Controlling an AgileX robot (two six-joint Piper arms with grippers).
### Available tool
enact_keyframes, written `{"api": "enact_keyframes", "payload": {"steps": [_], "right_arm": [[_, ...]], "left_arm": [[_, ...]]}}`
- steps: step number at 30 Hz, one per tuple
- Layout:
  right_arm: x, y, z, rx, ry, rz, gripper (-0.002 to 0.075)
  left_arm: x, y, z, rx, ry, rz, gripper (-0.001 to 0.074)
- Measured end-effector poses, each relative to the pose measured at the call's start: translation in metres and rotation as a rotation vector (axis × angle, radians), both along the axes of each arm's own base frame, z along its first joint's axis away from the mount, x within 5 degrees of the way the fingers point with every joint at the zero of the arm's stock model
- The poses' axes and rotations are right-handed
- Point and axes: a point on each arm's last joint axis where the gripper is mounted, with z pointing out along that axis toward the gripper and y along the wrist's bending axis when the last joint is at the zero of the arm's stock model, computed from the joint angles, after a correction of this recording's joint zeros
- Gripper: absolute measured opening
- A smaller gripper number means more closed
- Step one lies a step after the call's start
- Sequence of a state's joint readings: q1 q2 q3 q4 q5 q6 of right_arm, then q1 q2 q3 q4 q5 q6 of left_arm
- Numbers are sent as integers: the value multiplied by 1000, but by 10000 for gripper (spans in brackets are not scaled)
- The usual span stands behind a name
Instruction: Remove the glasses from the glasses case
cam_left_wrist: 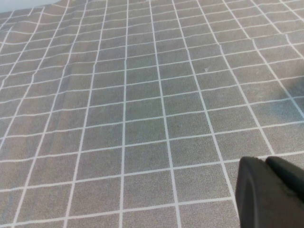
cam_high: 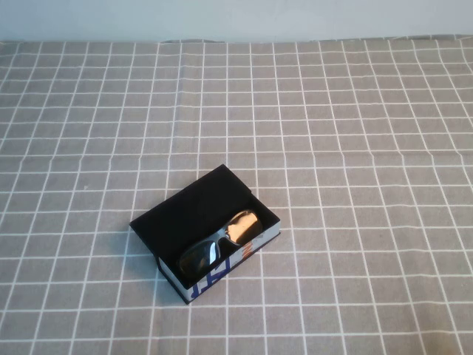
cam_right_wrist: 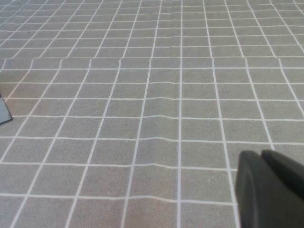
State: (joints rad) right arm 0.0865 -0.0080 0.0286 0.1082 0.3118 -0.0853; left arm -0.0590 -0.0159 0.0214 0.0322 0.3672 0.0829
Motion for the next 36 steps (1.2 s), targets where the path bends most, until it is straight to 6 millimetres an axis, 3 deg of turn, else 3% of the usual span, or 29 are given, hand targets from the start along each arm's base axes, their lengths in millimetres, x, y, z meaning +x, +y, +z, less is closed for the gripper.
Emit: {"api": "enact_keyframes", "payload": {"steps": [28,36], "right_arm": [[0,1,3,54,-22,-2,-18],[1,4,6,221,-34,-2,-18]], "left_arm": [[0,0,0,0,0,0,-4],[0,0,0,0,0,0,-4]]}}
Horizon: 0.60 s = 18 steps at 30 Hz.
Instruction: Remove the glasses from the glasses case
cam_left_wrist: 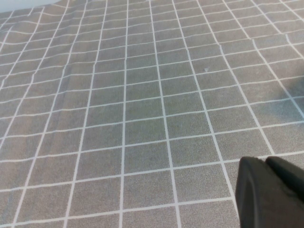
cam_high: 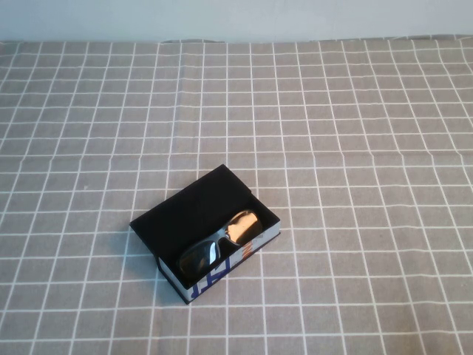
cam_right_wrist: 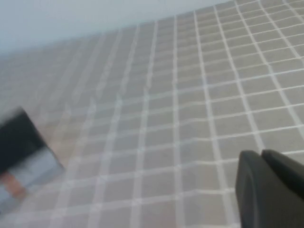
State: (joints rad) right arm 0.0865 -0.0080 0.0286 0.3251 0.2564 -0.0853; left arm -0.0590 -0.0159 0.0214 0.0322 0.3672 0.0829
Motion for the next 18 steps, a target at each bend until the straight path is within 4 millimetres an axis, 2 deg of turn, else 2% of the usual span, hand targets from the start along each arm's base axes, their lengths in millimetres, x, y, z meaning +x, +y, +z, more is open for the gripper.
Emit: {"api": "enact_keyframes", "payload": {"steps": [2,4,7,13,18], "right_arm": [[0,1,5,149,-24,-9,-18],[1,1,11,370,-52,-31,-18],[2,-3,17,556,-89,-74,-18],[2,-3,19,682,-77,-75,-18],[7,13,52,561,69,58,-18]], "left_arm": [[0,0,0,0,0,0,-4],[0,0,0,0,0,0,-4],[0,0,0,0,0,0,-4],[0,0,0,0,0,0,-4],[0,0,0,0,0,0,-4]]}}
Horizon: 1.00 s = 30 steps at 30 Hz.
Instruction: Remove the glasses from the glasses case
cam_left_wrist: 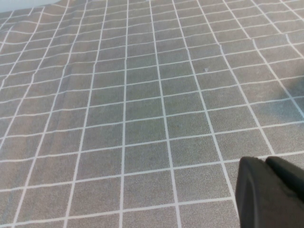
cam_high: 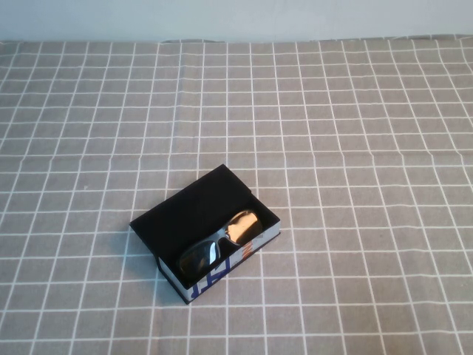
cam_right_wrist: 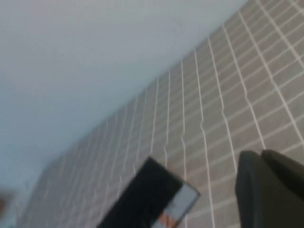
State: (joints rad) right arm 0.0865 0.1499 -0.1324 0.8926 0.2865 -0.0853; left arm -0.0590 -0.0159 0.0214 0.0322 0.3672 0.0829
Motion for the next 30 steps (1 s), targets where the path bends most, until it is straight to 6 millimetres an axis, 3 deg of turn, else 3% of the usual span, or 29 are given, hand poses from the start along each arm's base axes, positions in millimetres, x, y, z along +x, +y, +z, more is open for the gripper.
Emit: {"api": "enact_keyframes", "payload": {"steps": [4,10,17,20,24,30], "right_arm": [[21,15,31,-210,203,198,-18],[66,24,71,-462,332,398,-18],[134,33,90,-608,343,540,-18],[162,46,91,-654,330,616,-18],[192,85,85,-743,317,768,-18],[213,150,73,-1122,153,1056,-18]], "left_arm": [[0,0,0,0,0,0,-4],[0,0,0,0,0,0,-4],[0,0,0,0,0,0,-4],[0,0,0,0,0,0,-4],[0,0,0,0,0,0,-4],[0,0,0,0,0,0,-4]]}}
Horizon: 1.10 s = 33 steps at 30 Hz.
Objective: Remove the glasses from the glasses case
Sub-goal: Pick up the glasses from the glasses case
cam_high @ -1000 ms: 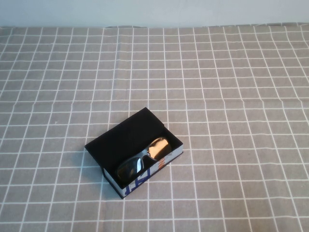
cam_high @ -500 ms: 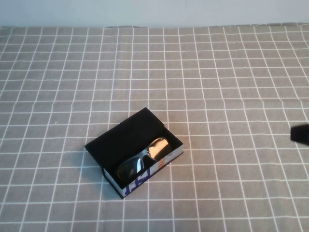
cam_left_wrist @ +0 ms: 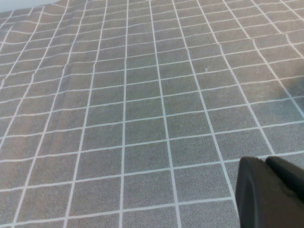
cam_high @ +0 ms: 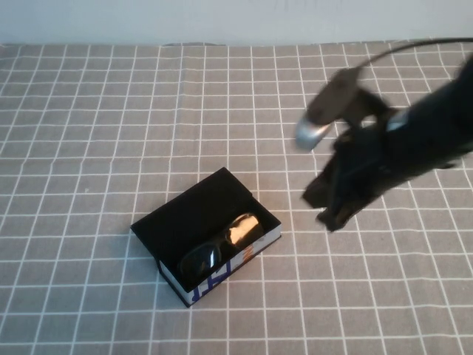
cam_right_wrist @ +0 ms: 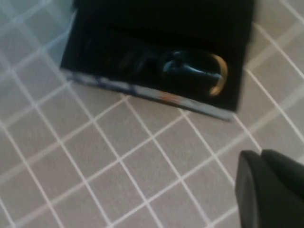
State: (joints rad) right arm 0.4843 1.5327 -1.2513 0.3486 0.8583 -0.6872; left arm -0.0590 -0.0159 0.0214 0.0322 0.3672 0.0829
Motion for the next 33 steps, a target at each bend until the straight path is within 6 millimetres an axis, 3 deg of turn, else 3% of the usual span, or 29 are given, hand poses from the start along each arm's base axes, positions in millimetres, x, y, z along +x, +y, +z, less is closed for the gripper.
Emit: {"api": "enact_keyframes", "payload": {"steps": [7,14,23,33], "right_arm": [[6,63,-20,-205,-199,566,-13],[19,105,-53,-335,-227,778,90],[44,127,-68,-381,-265,847,235],[43,140,-66,-401,-370,985,248]], "left_arm": [[0,0,0,0,0,0,-4],[0,0,0,0,0,0,-4],[0,0,0,0,0,0,-4],[0,0,0,0,0,0,-4]]}}
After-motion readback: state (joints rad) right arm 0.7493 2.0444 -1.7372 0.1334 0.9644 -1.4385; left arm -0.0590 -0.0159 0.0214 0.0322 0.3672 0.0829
